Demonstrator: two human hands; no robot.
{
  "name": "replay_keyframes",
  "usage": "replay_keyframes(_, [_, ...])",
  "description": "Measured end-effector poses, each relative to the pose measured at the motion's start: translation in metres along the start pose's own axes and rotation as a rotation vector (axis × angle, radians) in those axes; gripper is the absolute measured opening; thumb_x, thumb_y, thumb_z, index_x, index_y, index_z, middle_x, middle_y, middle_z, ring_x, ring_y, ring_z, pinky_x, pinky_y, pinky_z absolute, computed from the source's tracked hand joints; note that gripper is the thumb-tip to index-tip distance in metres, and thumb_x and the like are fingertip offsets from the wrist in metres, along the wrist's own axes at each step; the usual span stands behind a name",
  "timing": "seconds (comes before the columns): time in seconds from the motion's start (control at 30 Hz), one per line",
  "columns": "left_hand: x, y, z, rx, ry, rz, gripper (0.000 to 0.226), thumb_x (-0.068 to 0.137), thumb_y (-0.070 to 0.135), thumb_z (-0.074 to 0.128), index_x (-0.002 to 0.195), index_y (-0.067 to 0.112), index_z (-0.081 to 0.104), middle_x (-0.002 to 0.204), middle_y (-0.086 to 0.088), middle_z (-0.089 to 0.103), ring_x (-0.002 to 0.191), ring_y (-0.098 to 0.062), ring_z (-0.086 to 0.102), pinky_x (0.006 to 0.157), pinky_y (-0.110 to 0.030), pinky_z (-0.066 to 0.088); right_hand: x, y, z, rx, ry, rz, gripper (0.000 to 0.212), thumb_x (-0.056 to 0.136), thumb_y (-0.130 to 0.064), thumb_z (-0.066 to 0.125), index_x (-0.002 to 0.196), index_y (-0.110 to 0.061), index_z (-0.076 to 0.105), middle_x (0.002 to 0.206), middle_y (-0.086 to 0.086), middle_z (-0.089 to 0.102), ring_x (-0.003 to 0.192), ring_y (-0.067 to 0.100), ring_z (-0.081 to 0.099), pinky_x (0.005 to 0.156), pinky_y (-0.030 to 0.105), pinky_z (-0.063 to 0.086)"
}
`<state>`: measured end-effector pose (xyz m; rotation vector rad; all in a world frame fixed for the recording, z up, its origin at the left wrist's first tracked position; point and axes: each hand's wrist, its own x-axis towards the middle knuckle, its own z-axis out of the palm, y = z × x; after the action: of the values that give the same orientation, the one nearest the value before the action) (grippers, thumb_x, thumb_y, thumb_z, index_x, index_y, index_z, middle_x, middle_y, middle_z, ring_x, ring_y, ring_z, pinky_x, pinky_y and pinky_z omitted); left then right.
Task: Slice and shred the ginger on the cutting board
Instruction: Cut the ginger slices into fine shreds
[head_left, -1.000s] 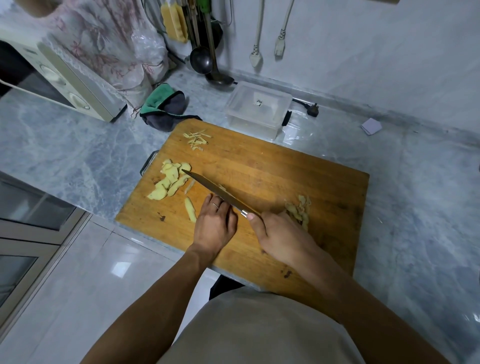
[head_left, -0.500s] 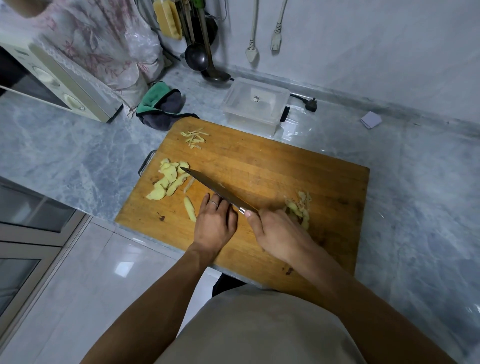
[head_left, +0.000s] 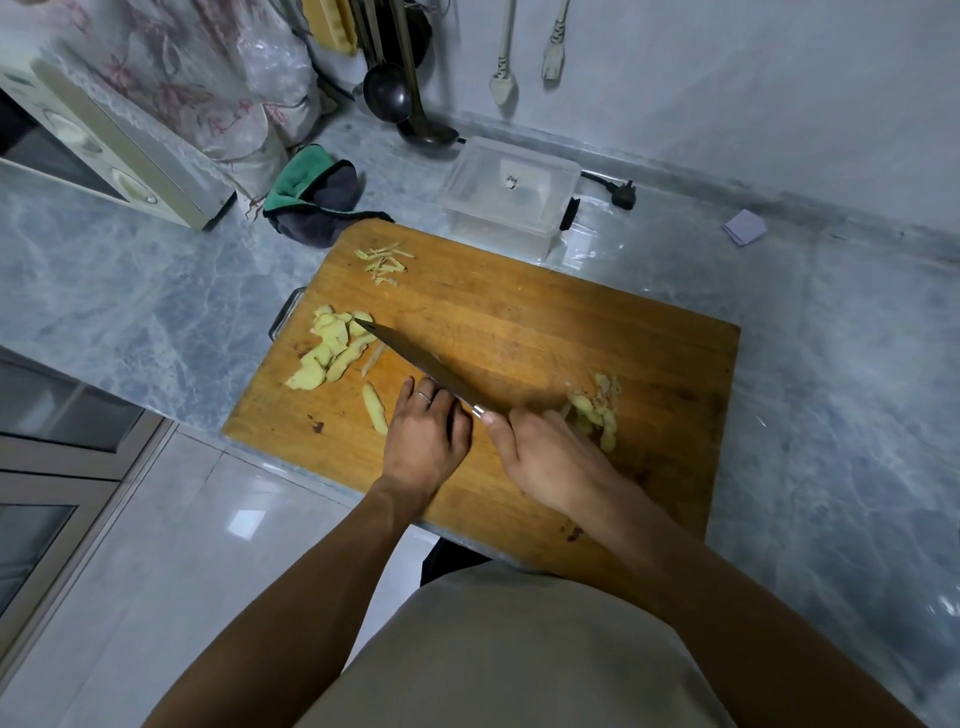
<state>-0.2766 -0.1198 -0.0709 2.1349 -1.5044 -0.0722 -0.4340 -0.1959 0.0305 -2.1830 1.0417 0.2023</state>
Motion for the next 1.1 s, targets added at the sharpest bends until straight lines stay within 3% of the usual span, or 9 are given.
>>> replay_keyframes(0.2, [0.0,0.002,-0.001,-0.013,-0.031,-0.008,0.027,0.091,0.018,0.048,0.099,0.001,0.068,0.099,-0.019,0.064,0.1,-0.035,0.056,0.096,-0.054,0.045,-0.001,0.005,0.0,0.027,0.009,-0.012,0.062,0.102,-0.063,0.018,0.088,-0.018,0.058,0.077,0.009,0.066,0.067,0.026,0.067,0.066,0.044,0.059])
replay_keyframes(0.4, [-0.001,0.003,-0.002,-0.03,-0.019,-0.029,0.025,0.09,0.016,0.05,0.1,0.003,0.068,0.102,-0.017,0.064,0.102,-0.033,0.056,0.096,-0.056,0.045,-0.005,0.009,-0.006,0.027,-0.005,-0.029,0.057,0.104,-0.06,0.021,0.081,-0.021,0.055,0.071,0.003,0.065,0.063,0.018,0.065,0.066,0.042,0.058])
replay_keyframes(0.7, [-0.001,0.009,-0.007,-0.053,0.013,-0.035,0.022,0.088,0.013,0.051,0.097,0.001,0.067,0.098,-0.019,0.062,0.099,-0.029,0.05,0.09,-0.057,0.05,-0.009,0.012,-0.008,0.024,0.006,-0.041,0.061,0.104,-0.06,0.022,0.088,-0.015,0.06,0.073,0.006,0.067,0.064,0.022,0.067,0.064,0.044,0.058])
replay_keyframes(0.9, [0.0,0.011,-0.008,-0.045,0.022,-0.02,0.027,0.089,0.015,0.048,0.096,-0.001,0.068,0.097,-0.02,0.063,0.099,-0.029,0.048,0.088,-0.053,0.052,-0.013,0.007,-0.007,-0.016,0.006,-0.034,0.052,0.106,-0.056,0.022,0.086,-0.018,0.052,0.074,0.004,0.056,0.064,0.024,0.057,0.056,0.033,0.039])
replay_keyframes(1.0, [0.001,0.007,-0.005,-0.023,0.001,-0.012,0.026,0.09,0.015,0.049,0.097,0.0,0.068,0.098,-0.02,0.064,0.1,-0.034,0.054,0.092,-0.054,0.048,-0.009,0.006,-0.006,-0.003,-0.014,-0.013,0.054,0.106,-0.057,0.021,0.087,-0.017,0.052,0.083,0.01,0.062,0.07,0.028,0.06,0.06,0.036,0.045])
replay_keyframes(1.1, [0.001,0.007,-0.005,-0.03,0.002,-0.021,0.02,0.088,0.011,0.054,0.099,0.001,0.067,0.098,-0.019,0.064,0.1,-0.032,0.053,0.091,-0.055,0.049,-0.006,0.008,-0.007,0.013,0.003,-0.022,0.058,0.105,-0.058,0.022,0.084,-0.016,0.056,0.076,0.009,0.065,0.067,0.027,0.065,0.064,0.043,0.056])
